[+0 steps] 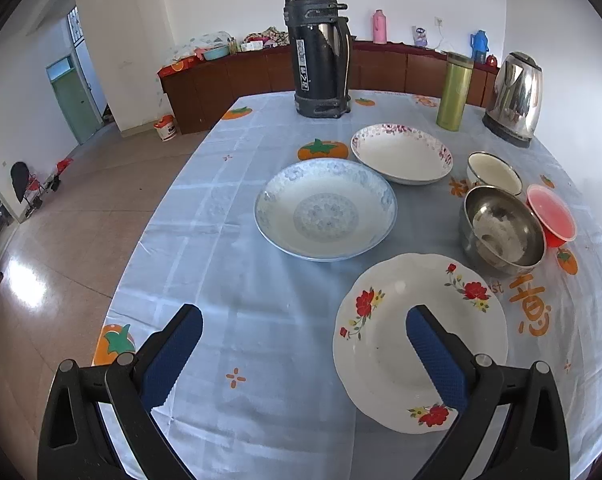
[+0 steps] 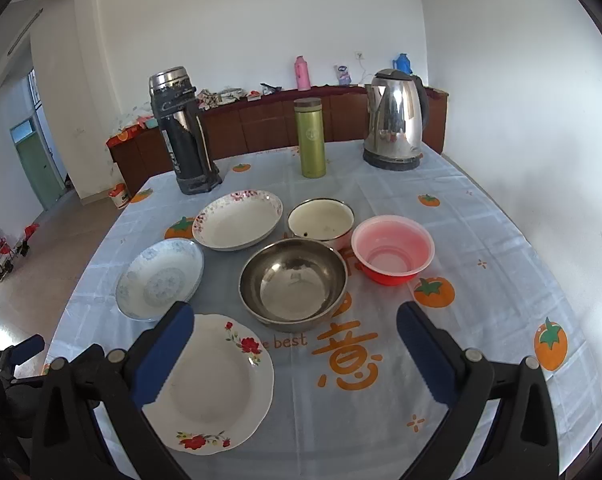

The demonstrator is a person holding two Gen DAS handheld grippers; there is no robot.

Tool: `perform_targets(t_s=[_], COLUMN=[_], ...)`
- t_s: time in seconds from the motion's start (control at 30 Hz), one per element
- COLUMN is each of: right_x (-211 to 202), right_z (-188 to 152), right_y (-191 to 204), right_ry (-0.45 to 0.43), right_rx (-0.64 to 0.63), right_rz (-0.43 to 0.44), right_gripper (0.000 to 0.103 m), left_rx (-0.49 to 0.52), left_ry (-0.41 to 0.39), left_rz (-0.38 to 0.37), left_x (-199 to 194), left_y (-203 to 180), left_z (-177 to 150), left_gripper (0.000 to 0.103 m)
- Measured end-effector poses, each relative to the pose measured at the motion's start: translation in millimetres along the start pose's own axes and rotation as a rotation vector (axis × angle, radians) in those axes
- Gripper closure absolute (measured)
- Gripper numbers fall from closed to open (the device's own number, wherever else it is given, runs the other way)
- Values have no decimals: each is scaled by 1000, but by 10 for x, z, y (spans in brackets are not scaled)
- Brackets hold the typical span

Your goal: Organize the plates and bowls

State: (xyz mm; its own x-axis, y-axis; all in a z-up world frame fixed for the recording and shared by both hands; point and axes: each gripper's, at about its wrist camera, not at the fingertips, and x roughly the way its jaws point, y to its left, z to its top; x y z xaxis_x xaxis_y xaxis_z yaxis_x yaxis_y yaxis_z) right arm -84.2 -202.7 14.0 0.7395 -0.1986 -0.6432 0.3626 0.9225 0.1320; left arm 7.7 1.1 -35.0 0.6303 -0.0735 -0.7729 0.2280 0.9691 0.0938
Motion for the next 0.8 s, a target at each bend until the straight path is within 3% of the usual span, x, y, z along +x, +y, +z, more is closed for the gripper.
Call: perform_targets(t_s=[0.8], right_x=[285], right_z=[-33], right_y=[24], right_ry=[58], right_rx=[-4], right_rz=[-20], right_gripper=[0], left_rx=[8], left_ry=[57], left_rz=[-26], left_x=[312], left_y=[-18], left_z=[38], left_gripper=[1])
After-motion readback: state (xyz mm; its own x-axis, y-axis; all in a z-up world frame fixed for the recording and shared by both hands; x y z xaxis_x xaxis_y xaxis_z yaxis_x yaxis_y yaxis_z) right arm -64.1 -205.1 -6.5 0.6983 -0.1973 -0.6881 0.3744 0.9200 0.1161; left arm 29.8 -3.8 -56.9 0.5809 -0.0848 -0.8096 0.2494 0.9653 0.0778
